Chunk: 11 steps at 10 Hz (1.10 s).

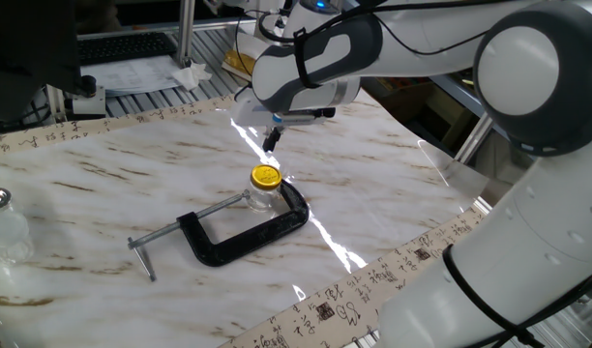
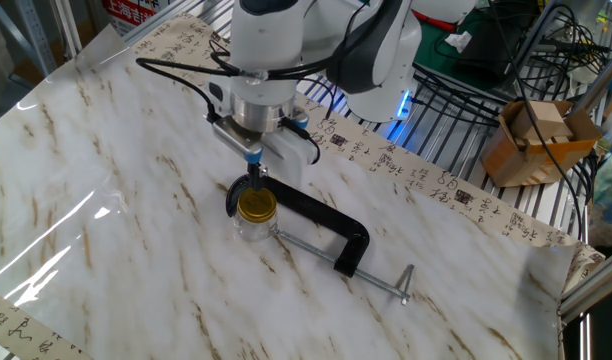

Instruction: Unscrew the lid from the jar

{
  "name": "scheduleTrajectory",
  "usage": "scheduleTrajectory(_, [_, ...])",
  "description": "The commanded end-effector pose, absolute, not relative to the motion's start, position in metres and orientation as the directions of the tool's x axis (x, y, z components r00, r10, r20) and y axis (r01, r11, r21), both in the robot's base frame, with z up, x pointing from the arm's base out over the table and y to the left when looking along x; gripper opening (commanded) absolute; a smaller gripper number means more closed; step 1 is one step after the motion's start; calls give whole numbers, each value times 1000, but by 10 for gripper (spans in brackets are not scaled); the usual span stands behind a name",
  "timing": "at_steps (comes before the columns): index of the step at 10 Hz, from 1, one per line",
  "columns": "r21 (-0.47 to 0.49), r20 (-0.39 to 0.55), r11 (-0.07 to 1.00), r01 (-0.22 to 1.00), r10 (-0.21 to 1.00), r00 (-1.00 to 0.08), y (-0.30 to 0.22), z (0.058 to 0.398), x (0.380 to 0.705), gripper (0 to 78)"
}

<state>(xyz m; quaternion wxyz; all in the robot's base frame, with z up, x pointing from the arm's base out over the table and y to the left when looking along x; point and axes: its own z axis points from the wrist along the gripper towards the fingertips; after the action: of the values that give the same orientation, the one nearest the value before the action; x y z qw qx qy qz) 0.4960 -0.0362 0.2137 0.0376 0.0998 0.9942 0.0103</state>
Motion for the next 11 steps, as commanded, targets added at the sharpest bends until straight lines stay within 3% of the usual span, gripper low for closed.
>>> scheduleTrajectory(1, [4,-53,981,196,196,-979,-36,215,497,0])
scheduleTrajectory(7, [0,-45,981,192,192,-980,-33,209,487,0])
scheduleTrajectory(11, [-1,-80,985,172,172,-982,-45,187,467,0])
